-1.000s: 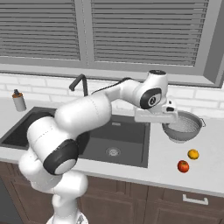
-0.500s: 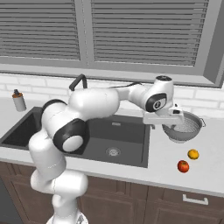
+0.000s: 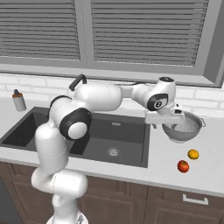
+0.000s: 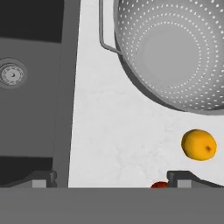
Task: Put the colander in the sink, put the tangerine, peach, apple in the colander, and turn on the sink faucet and pour water over the colander.
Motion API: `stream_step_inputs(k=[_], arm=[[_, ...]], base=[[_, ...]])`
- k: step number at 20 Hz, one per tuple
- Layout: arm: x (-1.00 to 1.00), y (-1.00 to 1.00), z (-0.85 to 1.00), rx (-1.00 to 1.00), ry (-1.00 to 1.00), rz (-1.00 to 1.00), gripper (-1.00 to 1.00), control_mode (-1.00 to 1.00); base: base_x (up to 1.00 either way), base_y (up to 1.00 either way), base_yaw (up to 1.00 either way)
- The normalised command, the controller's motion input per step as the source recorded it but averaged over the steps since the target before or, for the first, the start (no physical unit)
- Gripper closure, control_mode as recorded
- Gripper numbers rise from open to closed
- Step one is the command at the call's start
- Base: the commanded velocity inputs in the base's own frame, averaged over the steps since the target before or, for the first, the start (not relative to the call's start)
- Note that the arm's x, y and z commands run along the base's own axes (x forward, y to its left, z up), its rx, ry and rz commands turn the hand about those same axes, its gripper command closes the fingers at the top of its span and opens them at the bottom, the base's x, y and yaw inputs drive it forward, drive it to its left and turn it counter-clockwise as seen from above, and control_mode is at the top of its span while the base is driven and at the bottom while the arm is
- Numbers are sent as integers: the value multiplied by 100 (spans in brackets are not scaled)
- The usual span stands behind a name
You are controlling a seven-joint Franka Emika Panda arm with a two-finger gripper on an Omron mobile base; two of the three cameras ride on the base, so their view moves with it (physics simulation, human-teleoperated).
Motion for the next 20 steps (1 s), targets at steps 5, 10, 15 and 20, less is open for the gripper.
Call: stream_step_inputs(k=[5, 10, 15, 20], arm=[[12, -1, -18, 0, 0, 5, -100, -100], [18, -4, -23, 0, 1, 4, -100, -100], [24, 0, -24, 0, 2, 1, -100, -100], [19, -4, -21, 0, 0, 3, -100, -100]], base=[[0, 0, 0], [0, 0, 0], [0, 0, 0], [0, 0, 0]])
